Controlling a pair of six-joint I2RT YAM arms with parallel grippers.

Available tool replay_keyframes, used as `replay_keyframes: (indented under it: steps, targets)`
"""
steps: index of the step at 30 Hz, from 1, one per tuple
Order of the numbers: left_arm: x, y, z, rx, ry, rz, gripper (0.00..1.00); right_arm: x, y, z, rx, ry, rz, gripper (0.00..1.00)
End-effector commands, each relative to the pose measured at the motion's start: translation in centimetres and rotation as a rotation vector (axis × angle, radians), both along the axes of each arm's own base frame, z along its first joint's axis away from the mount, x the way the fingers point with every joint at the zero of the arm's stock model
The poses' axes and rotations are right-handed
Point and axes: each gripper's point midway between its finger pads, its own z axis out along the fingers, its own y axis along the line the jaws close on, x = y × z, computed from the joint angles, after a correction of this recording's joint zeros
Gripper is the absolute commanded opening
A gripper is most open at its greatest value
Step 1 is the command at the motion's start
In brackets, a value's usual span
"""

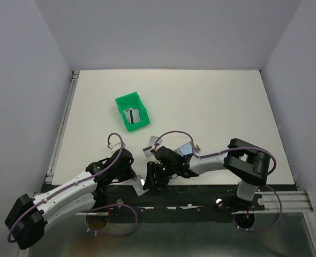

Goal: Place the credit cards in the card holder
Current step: Pick up the credit card from the center of the board.

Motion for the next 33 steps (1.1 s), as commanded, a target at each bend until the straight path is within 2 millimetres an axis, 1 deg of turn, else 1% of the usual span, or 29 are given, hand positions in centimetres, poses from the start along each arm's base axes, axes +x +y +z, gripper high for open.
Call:
replay_keyframes:
  steps: [1,9,13,14,19,24,27,31,33]
  targets:
    - [-1.0,1.3,-1.1,0.060,0.036,-0.007,0.00,-0.3,0.9,-0.3,0.006,0.013,0.025,0.55]
    - [-1.2,1.2,-1.2,0.055,0.045,-0.005,0.00,-0.7,1.8,-0.6,0.021,0.036,0.056,0.56]
    - [-1.4,1.1,-1.4,0.048,0.056,-0.005,0.00,-0.7,2.1,-0.8,0.026,0.036,0.065,0.53]
    - [-1.3,1.1,-1.4,0.045,0.054,-0.004,0.00,-0.6,2.2,-0.7,0.031,0.036,0.067,0.52]
    - [-1.4,1.1,-1.5,0.042,0.055,-0.004,0.00,-0.6,2.7,-1.0,0.036,0.040,0.081,0.32]
    - [-1.4,1.1,-1.5,0.041,0.057,0.000,0.00,-0.3,2.6,-0.8,0.041,0.018,0.068,0.16]
    - [-1.2,1.2,-1.2,0.043,0.048,0.009,0.00,0.2,2.1,-0.5,0.038,-0.011,0.039,0.00]
    - [-0.7,1.5,-0.2,0.051,0.016,0.025,0.00,0.5,1.6,0.3,0.068,-0.045,0.008,0.00]
    - [-0.1,1.7,0.8,0.055,-0.021,0.042,0.00,0.9,1.5,1.0,0.090,-0.063,-0.009,0.00]
